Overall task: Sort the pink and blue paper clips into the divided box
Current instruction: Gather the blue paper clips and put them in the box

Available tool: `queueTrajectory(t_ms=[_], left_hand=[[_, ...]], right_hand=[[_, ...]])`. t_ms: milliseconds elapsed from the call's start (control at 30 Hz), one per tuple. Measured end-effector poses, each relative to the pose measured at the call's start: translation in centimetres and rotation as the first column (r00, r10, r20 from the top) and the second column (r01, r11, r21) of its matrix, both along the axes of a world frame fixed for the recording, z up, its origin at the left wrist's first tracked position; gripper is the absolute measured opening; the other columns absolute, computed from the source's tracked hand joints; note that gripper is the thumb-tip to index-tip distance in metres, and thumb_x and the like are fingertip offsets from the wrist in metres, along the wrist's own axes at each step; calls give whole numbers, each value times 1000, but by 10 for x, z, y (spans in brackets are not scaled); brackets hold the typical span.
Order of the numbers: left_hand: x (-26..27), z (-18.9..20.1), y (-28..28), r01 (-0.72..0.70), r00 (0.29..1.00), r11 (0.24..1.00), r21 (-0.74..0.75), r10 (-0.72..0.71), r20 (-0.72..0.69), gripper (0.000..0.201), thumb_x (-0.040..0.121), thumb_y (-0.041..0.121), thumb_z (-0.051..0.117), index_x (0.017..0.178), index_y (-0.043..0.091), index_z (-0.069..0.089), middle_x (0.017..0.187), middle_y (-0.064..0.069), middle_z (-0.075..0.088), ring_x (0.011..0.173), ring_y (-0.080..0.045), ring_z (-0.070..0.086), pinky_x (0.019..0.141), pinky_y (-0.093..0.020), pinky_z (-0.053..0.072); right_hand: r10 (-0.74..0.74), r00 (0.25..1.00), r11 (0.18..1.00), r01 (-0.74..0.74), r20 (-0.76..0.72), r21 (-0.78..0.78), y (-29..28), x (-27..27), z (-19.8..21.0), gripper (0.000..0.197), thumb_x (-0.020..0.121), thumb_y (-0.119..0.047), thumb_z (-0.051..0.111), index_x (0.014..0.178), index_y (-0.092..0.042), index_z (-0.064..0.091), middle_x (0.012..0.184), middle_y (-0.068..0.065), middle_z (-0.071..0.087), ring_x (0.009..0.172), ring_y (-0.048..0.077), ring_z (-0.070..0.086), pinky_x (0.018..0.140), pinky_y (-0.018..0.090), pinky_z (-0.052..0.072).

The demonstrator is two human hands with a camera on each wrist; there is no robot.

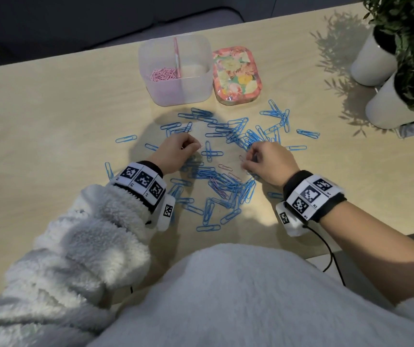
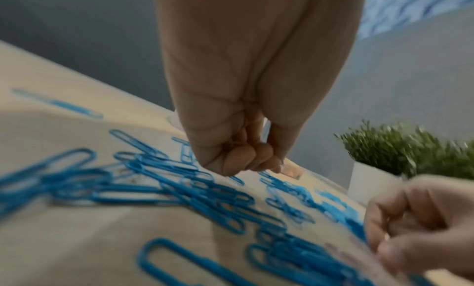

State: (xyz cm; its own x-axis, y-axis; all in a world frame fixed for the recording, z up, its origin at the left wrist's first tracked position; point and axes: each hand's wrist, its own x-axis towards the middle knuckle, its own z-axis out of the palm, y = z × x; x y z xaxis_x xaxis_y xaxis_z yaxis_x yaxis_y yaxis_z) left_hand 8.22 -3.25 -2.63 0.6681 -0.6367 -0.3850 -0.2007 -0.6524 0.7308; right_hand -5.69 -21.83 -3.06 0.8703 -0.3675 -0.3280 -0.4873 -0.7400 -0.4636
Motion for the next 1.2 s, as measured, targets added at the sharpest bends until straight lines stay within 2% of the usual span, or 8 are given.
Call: queueTrajectory(t_ms=[167,300,433,633,800,1000,1100,1200], left_hand=[[-12,8,-19,-178,893,980,-94,121,-434,29,91,17,38,62,16,45,60,2,49,54,-14,39,52,-24,33],[-24,7,-33,-68,913,987,-143,4,-407,36,96,30,44,63,18,43,57,4,49,47,-7,42,44,-15,35],[-27,1,-38,-16,922,981,-194,-61,-383,21,97,15,43,77,16,50,59,4,56,42,4,49,43,-9,39],[-28,-1,-39,247,969,968,-45,-247,11,15,90,25,58,94,10,61,64,5,46,58,-9,43,57,-22,35],[-30,-2,-41,479,797,852,209,-522,303,16,88,20,57,102,13,61,90,-1,52,90,-22,54,74,-29,38],[-35,-8,-31,431,802,883,187,-470,369,15,88,16,55,98,4,57,102,-13,56,93,-26,54,75,-25,34],[-33,-7,-17,275,916,959,65,-282,285,9,86,14,56,90,6,56,87,-6,53,78,-20,50,71,-29,40],[-26,-1,0,77,996,996,-41,-75,46,7,89,15,56,83,11,54,72,3,54,62,-7,51,56,-17,44]], right_hand=[[-66,997,996,63,43,63,10,4,-6,8,78,-23,65,75,-21,58,76,-1,60,80,23,58,68,30,43],[27,999,995,-25,-23,99,7,10,-6,9,79,-15,59,72,-20,57,79,4,65,82,26,60,72,33,47],[141,989,990,-139,-54,37,0,3,-4,15,78,-12,54,67,-20,47,68,1,54,71,27,50,63,29,36],[4,996,963,-28,92,266,-8,-9,3,14,84,-5,53,73,-11,46,63,2,50,56,18,44,53,21,35],[-343,939,639,243,-12,730,-5,-8,4,24,89,5,42,81,-17,46,61,9,52,40,11,49,35,17,33],[58,997,948,-74,60,309,11,-2,-3,11,77,-14,69,74,-16,58,60,-6,50,56,10,47,55,24,37],[168,985,973,-171,36,158,21,0,-6,5,79,-16,66,79,-12,63,72,-2,54,73,19,52,69,29,40],[169,985,981,-166,-19,96,24,1,-6,7,86,-17,58,85,-10,61,78,1,55,77,21,51,70,28,39]])
